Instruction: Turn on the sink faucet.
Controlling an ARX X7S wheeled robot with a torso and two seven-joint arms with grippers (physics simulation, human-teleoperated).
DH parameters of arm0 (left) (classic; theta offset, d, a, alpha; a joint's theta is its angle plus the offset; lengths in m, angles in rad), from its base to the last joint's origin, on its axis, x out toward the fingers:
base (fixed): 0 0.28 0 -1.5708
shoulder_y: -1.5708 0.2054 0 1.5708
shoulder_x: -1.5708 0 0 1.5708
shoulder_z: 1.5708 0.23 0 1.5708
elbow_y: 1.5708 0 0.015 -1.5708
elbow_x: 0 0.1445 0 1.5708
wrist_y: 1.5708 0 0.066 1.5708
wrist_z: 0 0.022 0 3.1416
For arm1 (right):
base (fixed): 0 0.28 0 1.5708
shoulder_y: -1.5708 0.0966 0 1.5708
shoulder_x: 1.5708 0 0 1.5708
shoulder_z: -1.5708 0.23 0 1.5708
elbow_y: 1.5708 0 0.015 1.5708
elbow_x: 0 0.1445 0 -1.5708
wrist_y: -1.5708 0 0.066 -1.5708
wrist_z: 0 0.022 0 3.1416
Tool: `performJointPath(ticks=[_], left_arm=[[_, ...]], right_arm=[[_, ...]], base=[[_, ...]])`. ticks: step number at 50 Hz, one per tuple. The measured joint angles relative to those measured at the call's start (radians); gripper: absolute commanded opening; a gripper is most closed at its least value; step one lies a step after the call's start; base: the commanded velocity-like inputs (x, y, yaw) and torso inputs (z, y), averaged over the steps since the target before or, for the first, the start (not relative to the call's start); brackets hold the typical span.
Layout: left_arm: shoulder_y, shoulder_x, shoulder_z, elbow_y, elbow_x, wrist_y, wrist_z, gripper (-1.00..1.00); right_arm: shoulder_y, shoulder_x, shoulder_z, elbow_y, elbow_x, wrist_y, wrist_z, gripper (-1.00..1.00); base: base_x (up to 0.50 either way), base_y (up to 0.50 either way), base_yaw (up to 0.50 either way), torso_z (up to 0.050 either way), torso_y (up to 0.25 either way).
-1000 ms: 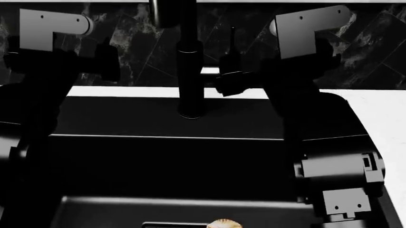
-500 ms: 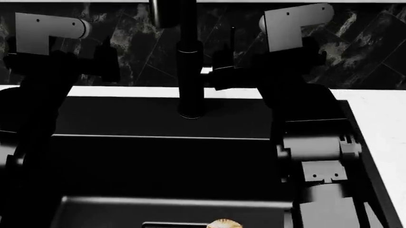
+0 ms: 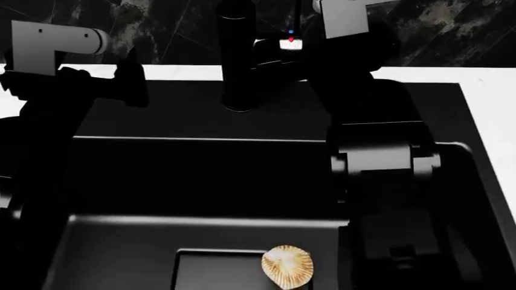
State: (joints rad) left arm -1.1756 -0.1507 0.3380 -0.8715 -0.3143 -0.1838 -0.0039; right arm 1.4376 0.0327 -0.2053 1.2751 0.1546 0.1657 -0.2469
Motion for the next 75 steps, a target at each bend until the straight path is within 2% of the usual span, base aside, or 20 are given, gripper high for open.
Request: performJointPath(ticks=[12, 34, 49, 50, 75], left_arm=[[0.013, -0.008, -0.009, 0.031, -0.019, -0.012, -0.001, 1.0], [0.028, -0.024, -0.008, 0.081, -0.039, -0.036, 0.005, 1.0], [0.034, -0.025, -0.008, 0.093, -0.047, -0.04, -0.001, 1.0], [0.035, -0.026, -0.008, 0.094, -0.048, -0.041, -0.002, 1.0], [0.044, -0.03, -0.012, 0.094, -0.064, -0.042, -0.006, 1.0]], right_arm=[[0.04, -0.02, 0.039, 0.023, -0.052, -0.011, 0.003, 1.0], [0.079, -0.03, 0.032, 0.031, -0.042, 0.03, 0.015, 1.0], [0.097, -0.031, -0.048, 0.034, 0.024, 0.021, 0.033, 1.0], [0.098, -0.03, -0.053, 0.034, 0.028, 0.019, 0.034, -1.0], [0.097, -0.026, -0.094, 0.034, 0.08, -0.041, 0.054, -1.0]], base=[[0.0, 0.0, 0.0, 0.0, 0.0], [0.0, 0.0, 0.0, 0.0, -0.026], [0.0, 0.0, 0.0, 0.001, -0.046], [0.0, 0.0, 0.0, 0.0, 0.0], [0.0, 0.0, 0.0, 0.0, 0.0]])
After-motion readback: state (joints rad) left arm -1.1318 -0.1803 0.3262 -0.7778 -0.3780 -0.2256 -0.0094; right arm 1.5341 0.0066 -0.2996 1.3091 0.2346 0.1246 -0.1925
